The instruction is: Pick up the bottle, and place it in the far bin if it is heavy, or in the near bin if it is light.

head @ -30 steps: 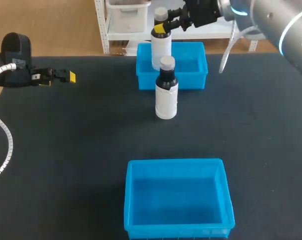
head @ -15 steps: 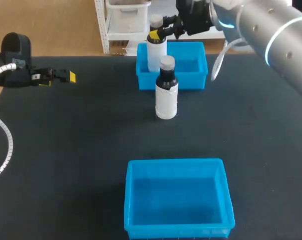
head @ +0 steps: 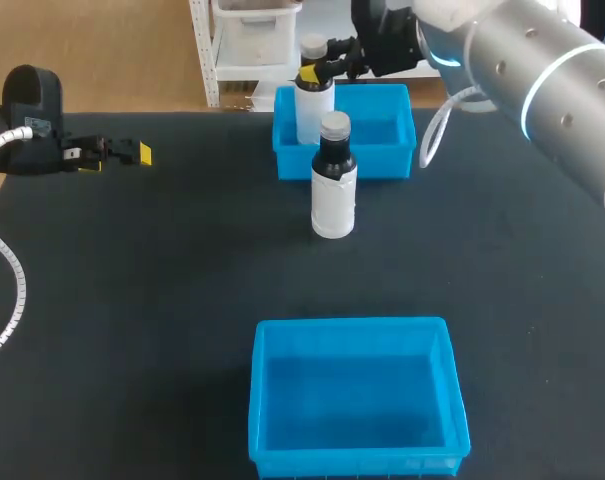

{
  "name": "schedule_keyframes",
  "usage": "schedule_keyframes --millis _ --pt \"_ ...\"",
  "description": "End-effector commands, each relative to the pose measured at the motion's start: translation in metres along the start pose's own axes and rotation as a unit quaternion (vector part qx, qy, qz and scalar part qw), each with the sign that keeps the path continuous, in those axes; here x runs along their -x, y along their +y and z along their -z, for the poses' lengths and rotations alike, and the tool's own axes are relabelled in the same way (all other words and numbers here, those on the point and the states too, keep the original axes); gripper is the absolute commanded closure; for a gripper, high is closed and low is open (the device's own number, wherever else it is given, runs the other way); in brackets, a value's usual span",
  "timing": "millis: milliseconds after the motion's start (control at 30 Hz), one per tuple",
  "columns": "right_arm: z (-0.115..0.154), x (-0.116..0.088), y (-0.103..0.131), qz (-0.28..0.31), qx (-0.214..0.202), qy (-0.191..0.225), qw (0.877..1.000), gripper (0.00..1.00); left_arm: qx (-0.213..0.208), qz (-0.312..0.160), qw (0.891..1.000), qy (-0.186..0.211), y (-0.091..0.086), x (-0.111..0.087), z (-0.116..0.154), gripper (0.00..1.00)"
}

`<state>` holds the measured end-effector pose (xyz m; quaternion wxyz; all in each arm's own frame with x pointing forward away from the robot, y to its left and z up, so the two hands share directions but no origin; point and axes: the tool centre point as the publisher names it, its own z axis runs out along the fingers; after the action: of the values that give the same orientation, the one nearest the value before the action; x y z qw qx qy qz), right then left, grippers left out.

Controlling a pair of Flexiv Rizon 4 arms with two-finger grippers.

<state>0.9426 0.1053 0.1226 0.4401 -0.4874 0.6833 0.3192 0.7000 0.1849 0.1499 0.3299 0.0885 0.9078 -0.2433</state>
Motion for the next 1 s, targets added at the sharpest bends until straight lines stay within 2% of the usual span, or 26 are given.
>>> schedule_keyframes --millis 33,67,300,467,733,1000 --pt "-0.009 -0.001 -0.013 -0.002 0.174 0.006 0.985 0.2 0.0 0.0 1.0 0.0 0.0 0.0 0.0 0.0" --pt "-0.008 -0.001 -0.013 -0.001 0.172 0.009 0.985 0.0 0.0 0.0 1.0 0.0 0.0 0.0 0.0 0.0" --pt "0.005 -0.002 -0.014 -0.008 0.16 0.016 0.987 0.0 0.0 0.0 1.0 0.0 0.0 0.0 0.0 0.0" --pt "0.035 -0.005 -0.019 -0.015 0.133 0.017 0.991 0.0 0.0 0.0 1.0 0.0 0.0 0.0 0.0 0.0" --pt "0.117 -0.023 -0.024 -0.042 0.069 0.005 0.997 0.0 0.0 0.0 1.0 0.0 0.0 0.0 0.0 0.0" --pt "0.201 -0.047 -0.005 -0.042 0.006 0.006 0.999 0.0 0.0 0.0 1.0 0.0 0.0 0.0 0.0 0.0"
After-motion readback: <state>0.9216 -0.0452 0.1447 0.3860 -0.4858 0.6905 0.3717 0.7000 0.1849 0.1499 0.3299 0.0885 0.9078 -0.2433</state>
